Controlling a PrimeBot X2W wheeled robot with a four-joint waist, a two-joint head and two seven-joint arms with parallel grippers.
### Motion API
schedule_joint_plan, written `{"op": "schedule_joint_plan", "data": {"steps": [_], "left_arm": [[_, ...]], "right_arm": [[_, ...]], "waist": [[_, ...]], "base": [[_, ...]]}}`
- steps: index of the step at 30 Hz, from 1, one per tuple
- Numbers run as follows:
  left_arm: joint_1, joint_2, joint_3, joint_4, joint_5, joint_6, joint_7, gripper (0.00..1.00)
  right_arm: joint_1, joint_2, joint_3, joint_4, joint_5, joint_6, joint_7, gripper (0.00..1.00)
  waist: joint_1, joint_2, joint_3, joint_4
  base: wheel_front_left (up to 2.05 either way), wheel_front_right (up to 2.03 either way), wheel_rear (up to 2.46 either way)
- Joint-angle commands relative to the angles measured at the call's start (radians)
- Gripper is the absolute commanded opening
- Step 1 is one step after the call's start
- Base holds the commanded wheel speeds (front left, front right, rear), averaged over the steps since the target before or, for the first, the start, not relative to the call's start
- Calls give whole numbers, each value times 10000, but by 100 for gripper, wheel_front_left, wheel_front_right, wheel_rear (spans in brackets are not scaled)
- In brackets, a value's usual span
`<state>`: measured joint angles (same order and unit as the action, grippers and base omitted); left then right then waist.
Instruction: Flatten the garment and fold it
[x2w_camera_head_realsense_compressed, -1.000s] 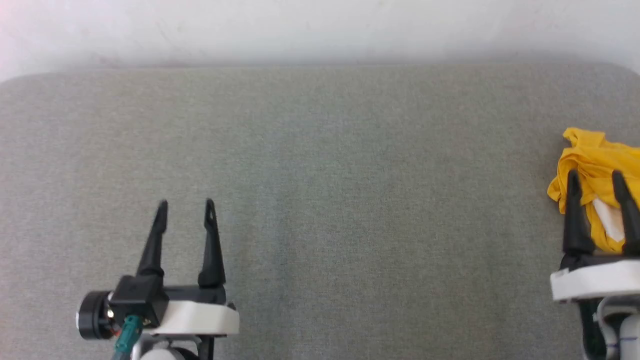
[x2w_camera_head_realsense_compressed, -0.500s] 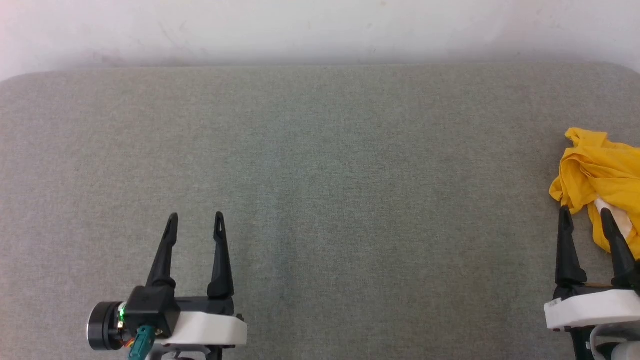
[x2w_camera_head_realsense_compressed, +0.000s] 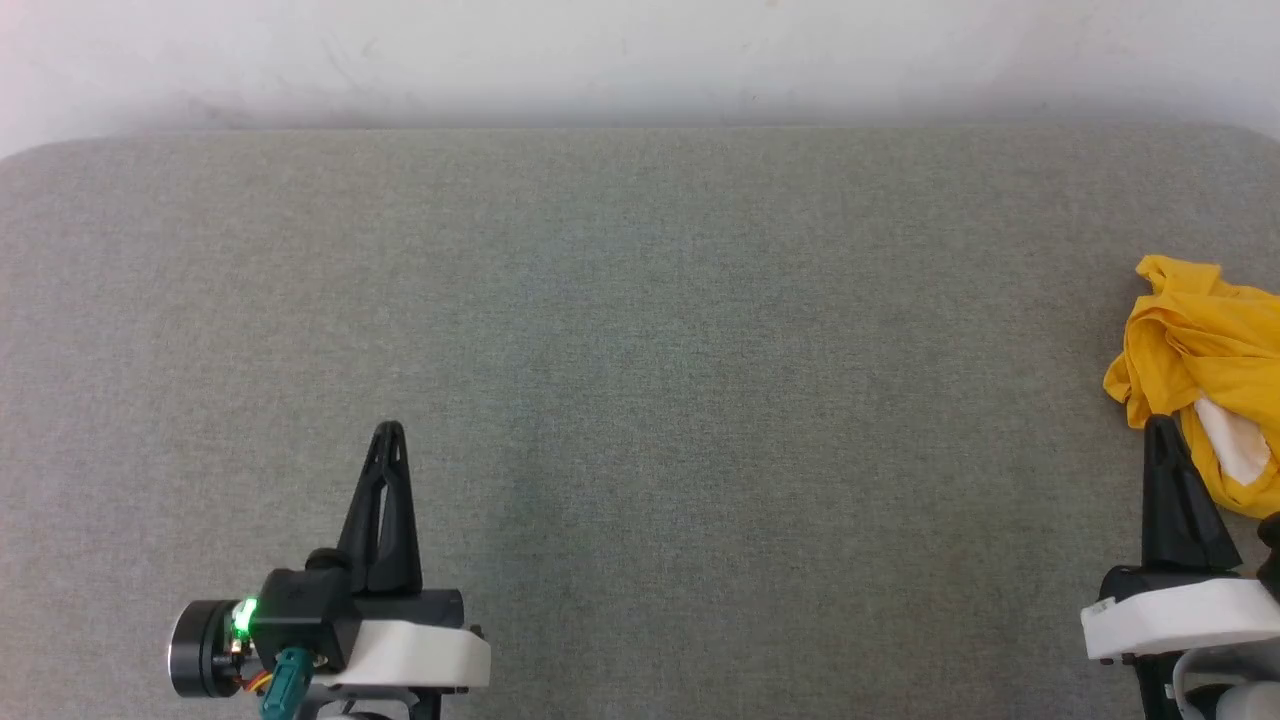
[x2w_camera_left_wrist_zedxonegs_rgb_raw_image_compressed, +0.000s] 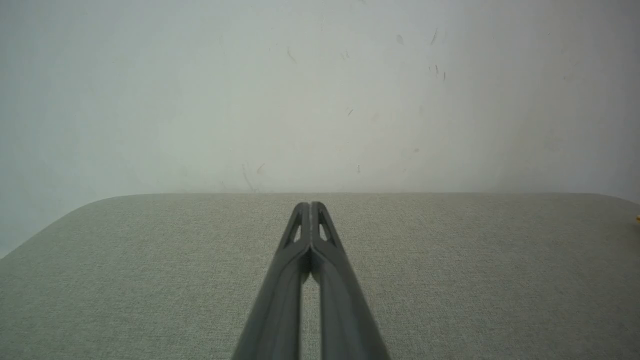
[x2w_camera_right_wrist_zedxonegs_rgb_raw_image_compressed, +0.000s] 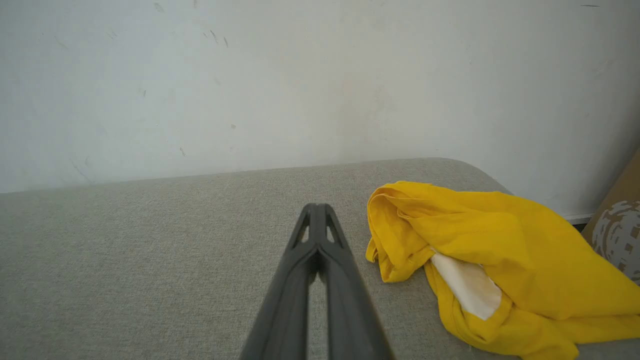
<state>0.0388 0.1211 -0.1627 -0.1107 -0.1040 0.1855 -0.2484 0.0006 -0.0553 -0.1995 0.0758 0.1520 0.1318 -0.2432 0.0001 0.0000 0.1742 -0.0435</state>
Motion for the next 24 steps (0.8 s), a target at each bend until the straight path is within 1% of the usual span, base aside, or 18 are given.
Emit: {"op": "schedule_joint_plan", "data": {"steps": [1, 24], "left_arm": [[-17, -28, 61, 44, 43, -78, 41, 0], [-88, -159, 362, 248, 234, -419, 510, 0]], "right_arm": [[0, 2, 44, -31, -52, 0, 68, 0], [-1, 11, 418, -170, -334, -3, 522, 0]], "waist": [[0, 0, -25, 7], [0, 0, -354, 89]], "base": [[0, 0, 0], [0, 0, 0]]}}
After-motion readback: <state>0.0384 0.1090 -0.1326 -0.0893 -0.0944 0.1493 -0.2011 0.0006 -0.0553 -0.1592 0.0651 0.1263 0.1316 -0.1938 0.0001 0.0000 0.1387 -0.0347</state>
